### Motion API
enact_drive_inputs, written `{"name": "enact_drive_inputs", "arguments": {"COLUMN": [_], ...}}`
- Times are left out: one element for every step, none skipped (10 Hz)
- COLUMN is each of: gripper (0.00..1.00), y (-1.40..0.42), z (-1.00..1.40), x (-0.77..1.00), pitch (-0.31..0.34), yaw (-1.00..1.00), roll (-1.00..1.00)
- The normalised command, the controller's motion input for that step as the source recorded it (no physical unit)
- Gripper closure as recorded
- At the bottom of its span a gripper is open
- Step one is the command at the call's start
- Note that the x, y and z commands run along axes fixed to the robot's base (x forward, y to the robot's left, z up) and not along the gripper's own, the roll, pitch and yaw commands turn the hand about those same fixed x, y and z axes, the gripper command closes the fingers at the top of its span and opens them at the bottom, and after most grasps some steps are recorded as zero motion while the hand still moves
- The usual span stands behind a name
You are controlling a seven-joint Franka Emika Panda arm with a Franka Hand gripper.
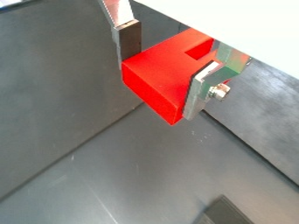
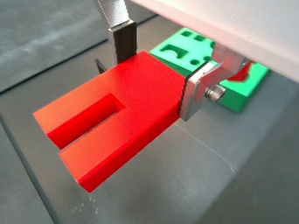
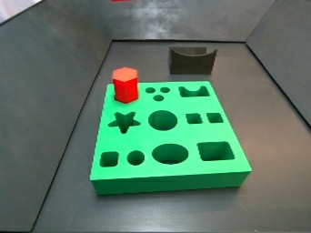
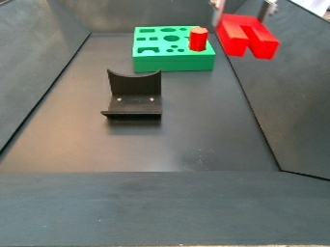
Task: Pick up the double-square object. Move up. Place the double-square object on the fixture. Regrasp the double-square object. Move to above the board. Insert the double-square object.
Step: Place the double-square object on the fixture.
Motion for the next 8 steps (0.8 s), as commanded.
{"name": "enact_drive_inputs", "arguments": {"gripper": [1.00, 1.00, 1.00, 1.00, 1.00, 1.00, 1.00, 1.00], "y": [-0.10, -0.08, -0.08, -0.07, -0.06, -0.05, -0.05, -0.03], "z": [0.16, 0.14, 0.13, 0.11, 0.10, 0.09, 0.08, 0.06], "x": [1.00, 1.00, 1.00, 1.00, 1.00, 1.00, 1.00, 1.00], "pitch": [0.086, 0.106, 0.106, 0.117, 0.122, 0.123, 0.126, 0.134], "yaw": [0.11, 0.05, 0.04, 0.03, 0.03, 0.03, 0.03, 0.03], "roll": [-0.14, -0.13, -0.12, -0.10, -0.09, -0.07, -0.05, -0.03]}}
